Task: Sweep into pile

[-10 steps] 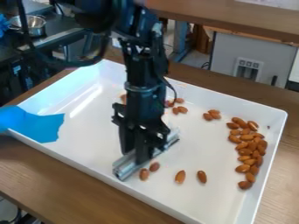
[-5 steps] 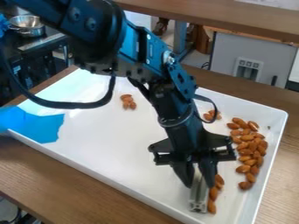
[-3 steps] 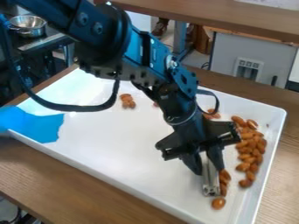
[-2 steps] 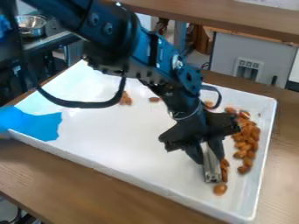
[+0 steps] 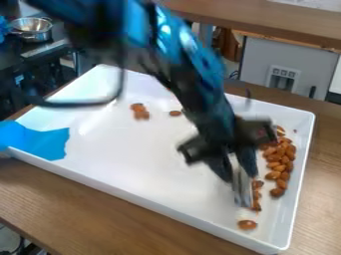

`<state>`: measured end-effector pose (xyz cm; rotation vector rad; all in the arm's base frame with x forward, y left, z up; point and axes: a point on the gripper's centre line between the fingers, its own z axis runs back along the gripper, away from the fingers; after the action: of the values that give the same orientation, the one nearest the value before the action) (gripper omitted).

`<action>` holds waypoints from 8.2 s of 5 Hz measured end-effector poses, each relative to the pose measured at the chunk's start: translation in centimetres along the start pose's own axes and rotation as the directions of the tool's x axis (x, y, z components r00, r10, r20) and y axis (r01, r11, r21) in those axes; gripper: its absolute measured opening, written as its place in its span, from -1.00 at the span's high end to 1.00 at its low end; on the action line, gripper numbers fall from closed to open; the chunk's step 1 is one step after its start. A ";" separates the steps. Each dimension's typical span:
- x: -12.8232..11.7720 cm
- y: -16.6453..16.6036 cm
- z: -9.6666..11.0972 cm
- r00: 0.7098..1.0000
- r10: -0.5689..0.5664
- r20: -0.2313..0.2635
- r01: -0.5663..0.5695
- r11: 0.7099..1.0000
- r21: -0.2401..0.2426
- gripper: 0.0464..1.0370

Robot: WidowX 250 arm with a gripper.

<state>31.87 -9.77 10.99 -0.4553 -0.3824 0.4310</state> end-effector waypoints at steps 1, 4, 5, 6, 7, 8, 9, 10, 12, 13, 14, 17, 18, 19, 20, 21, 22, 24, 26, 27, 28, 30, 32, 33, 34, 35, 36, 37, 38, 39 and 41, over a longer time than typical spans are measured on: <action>4.0 1.4 5.1 0.998 0.003 -0.069 -0.006 0.999 -0.043 0.40; 11.0 9.4 7.7 0.956 -0.090 -0.280 0.184 0.926 0.331 0.40; 11.3 11.0 7.3 0.957 -0.156 -0.244 0.237 0.906 0.350 0.40; 12.6 13.3 8.7 0.967 -0.194 -0.163 0.243 0.894 0.377 0.40; 13.4 14.2 8.9 0.962 -0.229 -0.146 0.269 0.878 0.395 0.40; 14.1 16.4 8.3 0.963 -0.226 -0.145 0.267 0.864 0.426 0.40; 14.2 17.6 7.5 0.963 -0.234 -0.138 0.271 0.845 0.461 0.40; 14.1 18.5 6.2 0.961 -0.237 -0.143 0.277 0.831 0.482 0.40; 13.5 18.2 2.5 0.959 -0.222 -0.175 0.281 0.822 0.495 0.40; 13.7 17.9 1.7 0.956 -0.231 -0.184 0.293 0.818 0.495 0.40; 13.7 17.0 1.1 0.953 -0.228 -0.198 0.297 0.829 0.473 0.40; 10.8 10.7 -1.6 0.931 -0.248 -0.269 0.333 0.880 0.340 0.40; 9.9 8.8 -2.4 0.919 -0.275 -0.282 0.359 0.879 0.314 0.40; 8.5 7.1 -3.1 0.910 -0.290 -0.295 0.375 0.880 0.292 0.40; 7.6 5.7 -3.8 0.907 -0.297 -0.299 0.379 0.885 0.271 0.40; 6.1 3.5 -4.4 0.898 -0.306 -0.315 0.386 0.892 0.236 0.40; 4.9 1.2 -4.7 0.888 -0.319 -0.330 0.397 0.895 0.203 0.40; 3.1 -3.4 -5.0 0.868 -0.362 -0.339 0.423 0.898 0.123 0.40; 6.1 -0.4 0.0 0.918 -0.315 -0.241 0.349 0.930 0.115 0.40; 8.6 3.3 1.9 0.949 -0.251 -0.193 0.278 0.952 0.129 0.40; 9.5 5.2 2.3 0.956 -0.237 -0.171 0.264 0.951 0.158 0.40; 11.5 8.4 2.0 0.980 -0.173 -0.100 0.194 0.946 0.261 0.40; 11.5 10.1 0.0 0.987 -0.107 -0.118 0.140 0.935 0.326 0.40; 11.1 9.2 -1.8 0.981 -0.117 -0.153 0.163 0.927 0.337 0.40; 10.8 7.9 -3.0 0.978 -0.110 -0.179 0.165 0.928 0.333 0.40; 10.0 6.2 -3.6 0.968 -0.135 -0.212 0.197 0.931 0.307 0.40; 8.0 3.0 -4.5 0.950 -0.174 -0.258 0.241 0.936 0.257 0.40; 6.3 0.2 -5.1 0.940 -0.190 -0.282 0.256 0.941 0.220 0.40; 4.8 -2.2 -6.0 0.928 -0.224 -0.298 0.289 0.938 0.193 0.40; 3.8 -3.2 -6.3 0.914 -0.258 -0.313 0.322 0.931 0.171 0.40; 4.4 -2.4 -0.7 0.889 -0.316 -0.332 0.359 0.930 0.075 0.40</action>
<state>36.67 -9.83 12.70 -0.3093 -0.1152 0.0380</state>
